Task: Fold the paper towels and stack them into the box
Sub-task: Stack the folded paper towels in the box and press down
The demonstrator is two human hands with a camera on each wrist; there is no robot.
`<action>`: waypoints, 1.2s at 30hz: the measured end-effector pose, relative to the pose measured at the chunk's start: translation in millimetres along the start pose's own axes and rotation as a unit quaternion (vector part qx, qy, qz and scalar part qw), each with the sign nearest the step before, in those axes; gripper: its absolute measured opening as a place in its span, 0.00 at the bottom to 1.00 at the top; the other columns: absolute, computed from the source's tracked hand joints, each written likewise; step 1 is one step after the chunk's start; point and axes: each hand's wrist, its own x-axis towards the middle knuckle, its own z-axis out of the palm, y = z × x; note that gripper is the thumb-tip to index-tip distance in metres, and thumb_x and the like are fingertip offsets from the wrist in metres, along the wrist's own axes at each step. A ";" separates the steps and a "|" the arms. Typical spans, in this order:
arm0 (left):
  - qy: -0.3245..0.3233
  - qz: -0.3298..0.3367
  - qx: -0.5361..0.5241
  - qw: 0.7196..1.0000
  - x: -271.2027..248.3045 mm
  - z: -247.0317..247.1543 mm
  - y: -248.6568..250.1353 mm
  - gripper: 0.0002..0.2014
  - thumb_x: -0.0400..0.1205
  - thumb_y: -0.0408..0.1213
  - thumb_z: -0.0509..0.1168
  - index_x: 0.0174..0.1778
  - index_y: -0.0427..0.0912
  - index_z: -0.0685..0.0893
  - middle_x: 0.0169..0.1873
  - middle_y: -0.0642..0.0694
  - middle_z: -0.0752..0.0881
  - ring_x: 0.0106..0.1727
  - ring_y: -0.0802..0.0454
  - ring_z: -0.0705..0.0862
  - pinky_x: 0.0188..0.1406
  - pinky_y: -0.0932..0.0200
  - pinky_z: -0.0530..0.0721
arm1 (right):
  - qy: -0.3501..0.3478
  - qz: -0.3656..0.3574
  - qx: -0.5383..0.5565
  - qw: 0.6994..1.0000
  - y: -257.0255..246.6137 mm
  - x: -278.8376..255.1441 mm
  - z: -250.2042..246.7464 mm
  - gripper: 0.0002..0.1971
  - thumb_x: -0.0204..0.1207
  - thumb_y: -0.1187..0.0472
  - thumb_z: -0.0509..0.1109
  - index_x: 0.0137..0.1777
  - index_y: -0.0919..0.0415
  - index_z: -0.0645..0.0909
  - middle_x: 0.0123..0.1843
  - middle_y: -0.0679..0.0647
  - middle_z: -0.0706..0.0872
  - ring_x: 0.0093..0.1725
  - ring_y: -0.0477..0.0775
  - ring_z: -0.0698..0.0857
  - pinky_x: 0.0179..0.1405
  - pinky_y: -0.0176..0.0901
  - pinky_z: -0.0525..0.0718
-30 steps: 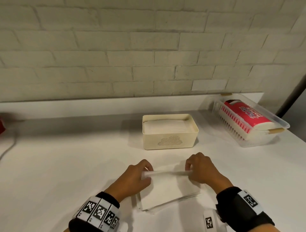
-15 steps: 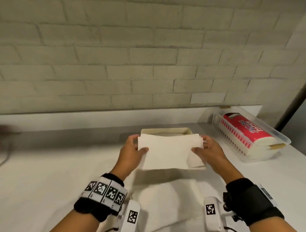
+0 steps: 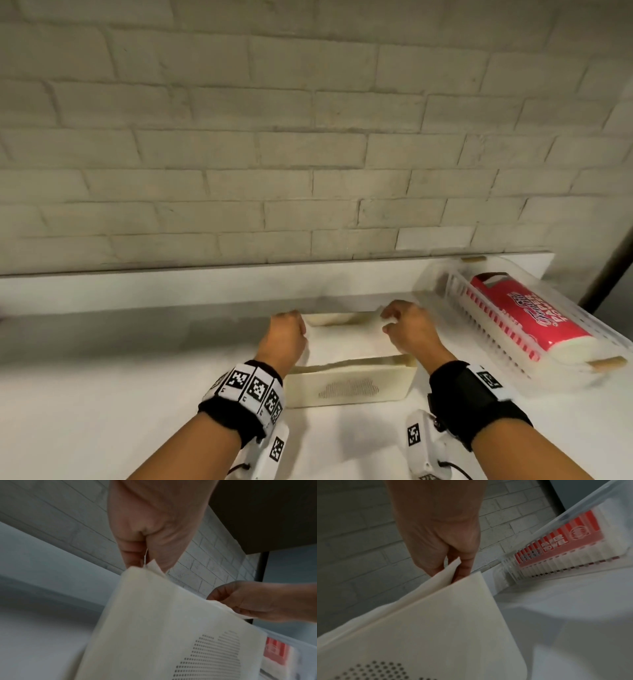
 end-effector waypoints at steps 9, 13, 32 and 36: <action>-0.144 0.142 0.382 0.902 -0.1 12.3 9.3 0.15 0.85 0.24 0.49 0.63 0.28 0.76 0.62 0.36 0.80 0.64 0.41 0.80 0.60 0.56 0.74 | -0.115 0.010 -0.260 0.959 -16.1 -3.0 9.5 0.13 0.77 0.68 0.62 0.60 0.70 0.79 0.59 0.64 0.83 0.59 0.62 0.83 0.50 0.43 0.79; -0.185 0.119 0.453 0.864 1.6 11.6 14.3 0.15 0.85 0.27 0.50 0.65 0.30 0.76 0.65 0.37 0.79 0.67 0.42 0.77 0.54 0.55 0.69 | -0.112 0.018 -0.318 0.941 -20.9 -7.2 11.1 0.26 0.73 0.67 0.70 0.70 0.72 0.68 0.64 0.58 0.82 0.62 0.53 0.83 0.54 0.35 0.79; -0.144 0.030 0.379 0.913 -6.2 -5.7 6.3 0.17 0.81 0.35 0.59 0.65 0.39 0.81 0.81 0.34 0.50 0.82 0.35 0.44 0.79 0.35 0.40 | -0.057 -0.066 -0.521 0.849 -15.5 -13.1 13.8 0.23 0.74 0.55 0.68 0.68 0.61 0.74 0.68 0.60 0.71 0.67 0.59 0.68 0.64 0.44 0.70; -0.013 0.074 0.276 0.958 -24.5 -17.6 4.3 0.16 0.80 0.36 0.58 0.63 0.44 0.83 0.72 0.43 0.73 0.75 0.43 0.64 0.75 0.51 0.61 | -0.012 -0.099 -0.405 0.909 -14.3 -29.4 -3.2 0.17 0.76 0.61 0.65 0.65 0.58 0.78 0.64 0.56 0.76 0.65 0.57 0.73 0.62 0.43 0.73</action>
